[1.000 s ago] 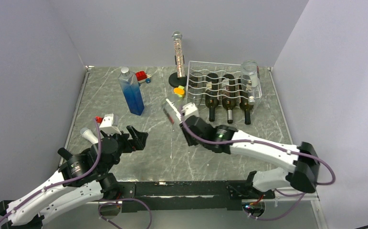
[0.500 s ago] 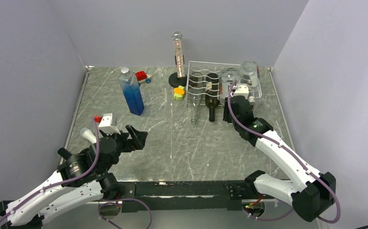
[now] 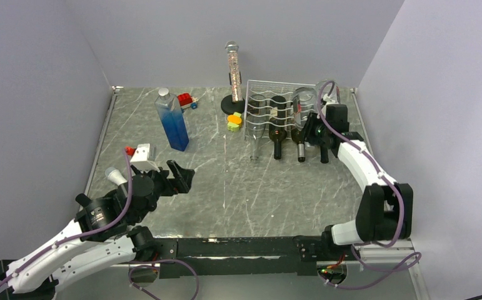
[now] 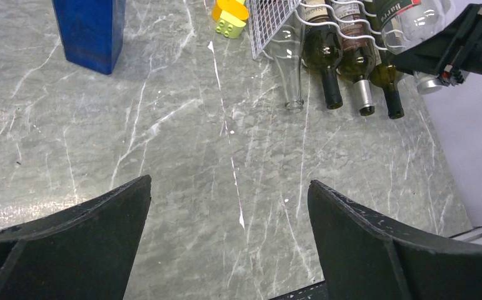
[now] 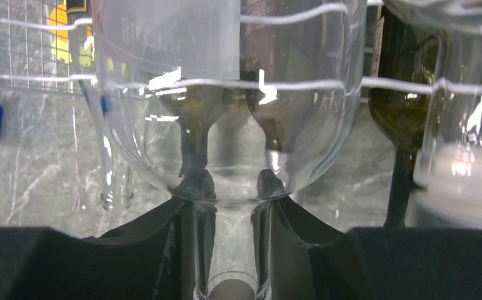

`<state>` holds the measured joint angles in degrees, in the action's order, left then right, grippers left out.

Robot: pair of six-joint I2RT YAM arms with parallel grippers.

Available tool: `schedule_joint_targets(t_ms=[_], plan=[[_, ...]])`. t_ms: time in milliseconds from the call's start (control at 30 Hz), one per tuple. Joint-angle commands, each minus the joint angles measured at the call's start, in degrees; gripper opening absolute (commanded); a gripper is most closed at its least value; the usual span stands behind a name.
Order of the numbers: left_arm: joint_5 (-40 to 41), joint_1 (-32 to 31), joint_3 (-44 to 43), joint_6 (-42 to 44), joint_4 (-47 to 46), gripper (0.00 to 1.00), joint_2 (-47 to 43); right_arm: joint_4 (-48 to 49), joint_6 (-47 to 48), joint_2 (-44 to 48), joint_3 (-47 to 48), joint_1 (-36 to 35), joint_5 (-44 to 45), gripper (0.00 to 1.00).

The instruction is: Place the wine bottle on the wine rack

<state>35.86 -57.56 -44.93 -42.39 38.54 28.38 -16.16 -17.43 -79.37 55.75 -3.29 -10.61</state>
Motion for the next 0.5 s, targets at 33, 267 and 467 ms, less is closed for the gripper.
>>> schedule_joint_targets(t_ms=[33,267,467], plan=[[0.70,0.17,-1.09,2.19,-1.05,0.99,-1.06,17.31,-1.11,-2.60,10.93,1.77,-3.03,0.00],[0.97,0.16,-1.58,2.89,-1.62,0.99,0.12,18.56,-2.65,-7.83,14.12,1.79,-1.53,0.00],[1.12,0.17,-2.61,2.65,-1.55,0.99,1.83,17.35,-3.67,-11.89,17.52,1.80,0.46,0.00]])
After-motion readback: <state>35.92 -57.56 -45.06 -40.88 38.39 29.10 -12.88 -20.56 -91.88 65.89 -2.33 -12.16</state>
